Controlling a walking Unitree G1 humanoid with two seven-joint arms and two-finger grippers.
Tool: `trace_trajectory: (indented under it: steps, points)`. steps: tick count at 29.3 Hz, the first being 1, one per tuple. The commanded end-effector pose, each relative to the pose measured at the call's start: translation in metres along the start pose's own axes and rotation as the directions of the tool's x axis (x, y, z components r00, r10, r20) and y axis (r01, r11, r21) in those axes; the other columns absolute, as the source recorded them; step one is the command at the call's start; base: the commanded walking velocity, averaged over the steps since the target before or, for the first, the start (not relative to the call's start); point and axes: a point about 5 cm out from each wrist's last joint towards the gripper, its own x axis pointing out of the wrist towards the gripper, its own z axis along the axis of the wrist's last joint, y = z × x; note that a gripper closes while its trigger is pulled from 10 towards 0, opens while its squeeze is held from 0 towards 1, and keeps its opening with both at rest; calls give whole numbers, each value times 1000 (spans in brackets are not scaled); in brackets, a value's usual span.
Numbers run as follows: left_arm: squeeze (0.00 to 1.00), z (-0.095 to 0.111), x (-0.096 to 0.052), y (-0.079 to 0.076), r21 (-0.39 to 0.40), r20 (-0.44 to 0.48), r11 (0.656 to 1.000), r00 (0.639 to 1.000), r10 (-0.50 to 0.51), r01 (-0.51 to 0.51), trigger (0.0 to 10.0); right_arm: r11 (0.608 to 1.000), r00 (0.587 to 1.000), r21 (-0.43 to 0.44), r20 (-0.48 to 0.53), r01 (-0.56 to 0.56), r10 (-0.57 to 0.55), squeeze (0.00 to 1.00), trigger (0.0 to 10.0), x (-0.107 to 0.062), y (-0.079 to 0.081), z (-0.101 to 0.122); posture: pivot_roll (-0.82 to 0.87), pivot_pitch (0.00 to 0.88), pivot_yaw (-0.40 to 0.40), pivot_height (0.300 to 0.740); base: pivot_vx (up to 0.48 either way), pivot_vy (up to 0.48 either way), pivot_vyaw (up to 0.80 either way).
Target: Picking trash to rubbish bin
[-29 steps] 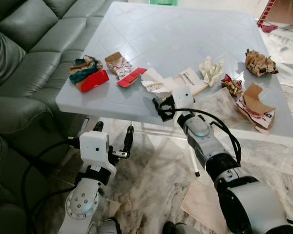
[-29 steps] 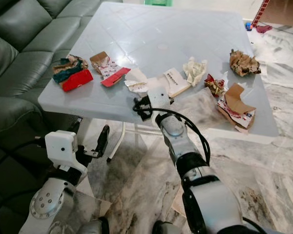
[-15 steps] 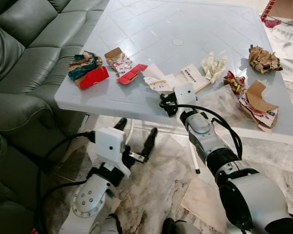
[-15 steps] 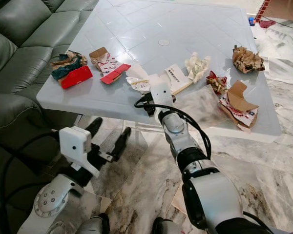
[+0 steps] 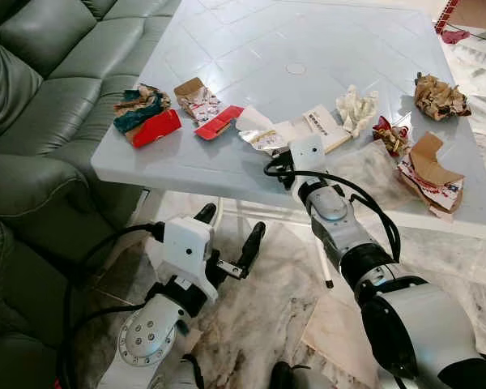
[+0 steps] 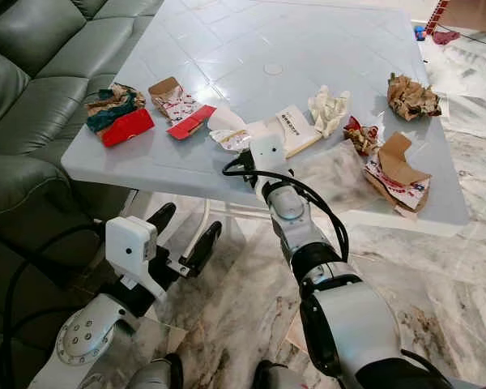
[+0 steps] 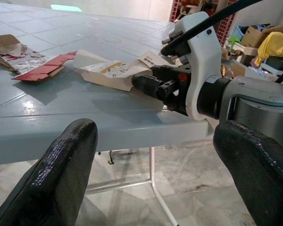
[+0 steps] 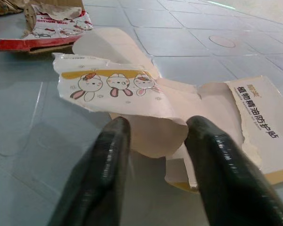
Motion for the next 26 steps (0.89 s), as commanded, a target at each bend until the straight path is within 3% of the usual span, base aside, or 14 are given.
trace_trajectory:
  steps: [1,26]
  points:
    - [0,2,-2,-2,8,1,1000,1000,-11,11,10000,1000,1000,8,9,14,-15,0,0,1,-1,3,195,218,-54,740,0,0,0]
    - [0,3,0,5,28,17,999,999,35,-36,10000,998,997,51,63,47,-50,0,0,4,-3,14,190,208,-65,740,0,0,0]
